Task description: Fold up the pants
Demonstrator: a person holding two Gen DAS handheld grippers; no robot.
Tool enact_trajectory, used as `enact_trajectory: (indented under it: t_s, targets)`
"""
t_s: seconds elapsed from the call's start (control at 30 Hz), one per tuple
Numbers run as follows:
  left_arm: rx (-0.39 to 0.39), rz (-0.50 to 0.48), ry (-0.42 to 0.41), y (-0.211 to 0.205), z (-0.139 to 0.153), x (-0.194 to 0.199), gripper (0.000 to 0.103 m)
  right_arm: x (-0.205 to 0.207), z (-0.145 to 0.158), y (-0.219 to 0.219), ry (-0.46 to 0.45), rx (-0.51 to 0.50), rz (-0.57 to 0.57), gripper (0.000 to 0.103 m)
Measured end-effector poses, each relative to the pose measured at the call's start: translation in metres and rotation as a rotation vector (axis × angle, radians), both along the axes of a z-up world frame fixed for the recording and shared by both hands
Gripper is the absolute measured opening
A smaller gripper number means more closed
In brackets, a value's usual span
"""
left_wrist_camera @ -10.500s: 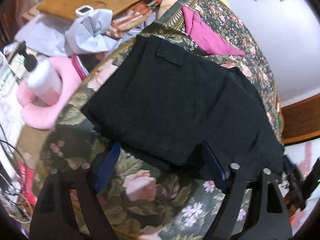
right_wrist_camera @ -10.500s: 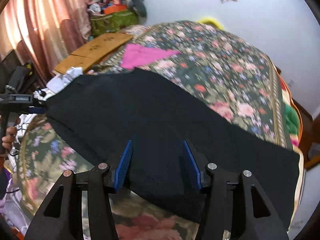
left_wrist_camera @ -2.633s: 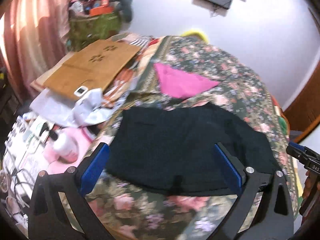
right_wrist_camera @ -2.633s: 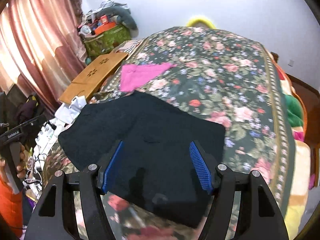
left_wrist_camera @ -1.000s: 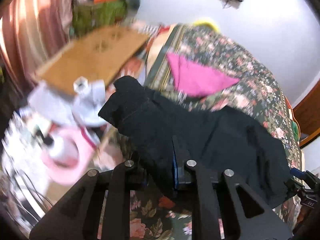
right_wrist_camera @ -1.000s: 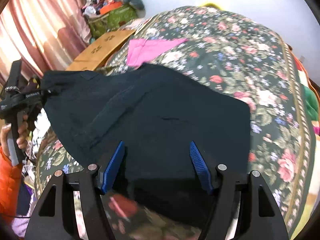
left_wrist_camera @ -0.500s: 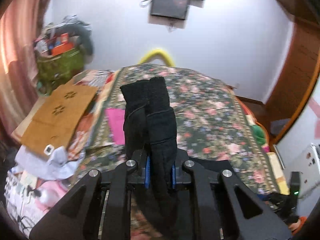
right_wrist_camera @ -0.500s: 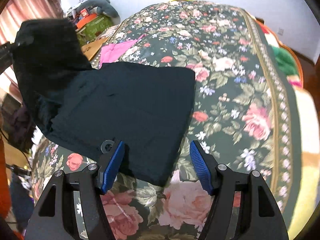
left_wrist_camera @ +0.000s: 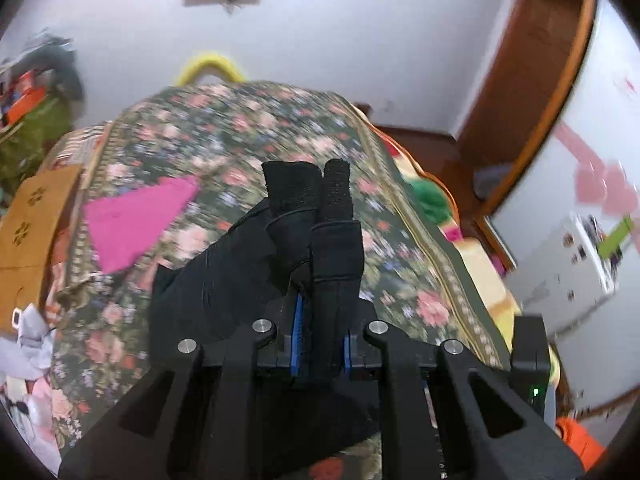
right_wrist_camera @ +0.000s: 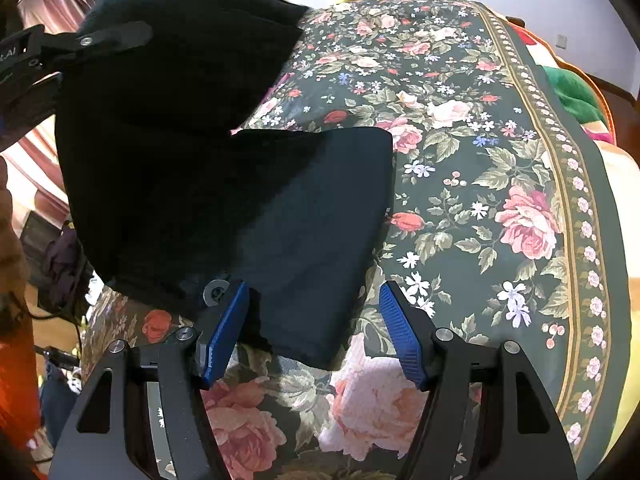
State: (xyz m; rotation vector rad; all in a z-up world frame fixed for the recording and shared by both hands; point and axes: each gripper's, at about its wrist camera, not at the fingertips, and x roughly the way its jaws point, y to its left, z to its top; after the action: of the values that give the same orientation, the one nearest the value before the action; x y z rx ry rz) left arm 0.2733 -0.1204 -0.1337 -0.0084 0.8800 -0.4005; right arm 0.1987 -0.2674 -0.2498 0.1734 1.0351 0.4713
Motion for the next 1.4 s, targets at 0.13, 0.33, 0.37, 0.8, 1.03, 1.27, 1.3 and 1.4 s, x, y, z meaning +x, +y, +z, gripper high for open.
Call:
enact_trajectory:
  t_s: [0.13, 0.33, 0.37, 0.8, 1.03, 1.27, 1.3, 1.4]
  targets:
    - [0.062, -0.063, 0.055, -0.023, -0.021, -0.006, 0.015, -0.002, 0.002, 0.0, -0.005, -0.002, -0.003, 0.064]
    - [0.091, -0.114, 0.167, -0.038, -0.043, -0.009, 0.026, -0.01, 0.006, 0.001, -0.018, -0.021, 0.004, 0.064]
    - [0.093, -0.125, 0.169, -0.039, -0.042, -0.011, 0.036, -0.012, 0.006, 0.001, -0.02, -0.026, 0.005, 0.064]
    - [0.16, 0.017, -0.031, 0.001, 0.005, 0.0, 0.095, -0.027, 0.02, 0.001, -0.053, -0.072, -0.025, 0.064]
    - [0.228, 0.131, 0.009, 0.065, -0.021, 0.064, 0.101, -0.027, 0.029, -0.013, -0.066, -0.041, -0.074, 0.066]
    - [0.364, 0.234, 0.136, 0.101, -0.084, 0.132, 0.101, -0.026, 0.027, -0.021, -0.064, -0.035, -0.145, 0.066]
    - [0.408, 0.252, 0.152, 0.102, -0.096, 0.14, 0.101, -0.024, 0.026, -0.022, -0.057, -0.034, -0.151, 0.066]
    - [0.499, 0.248, 0.173, 0.098, -0.126, 0.151, 0.101, -0.019, 0.021, -0.023, -0.037, -0.047, -0.165, 0.066]
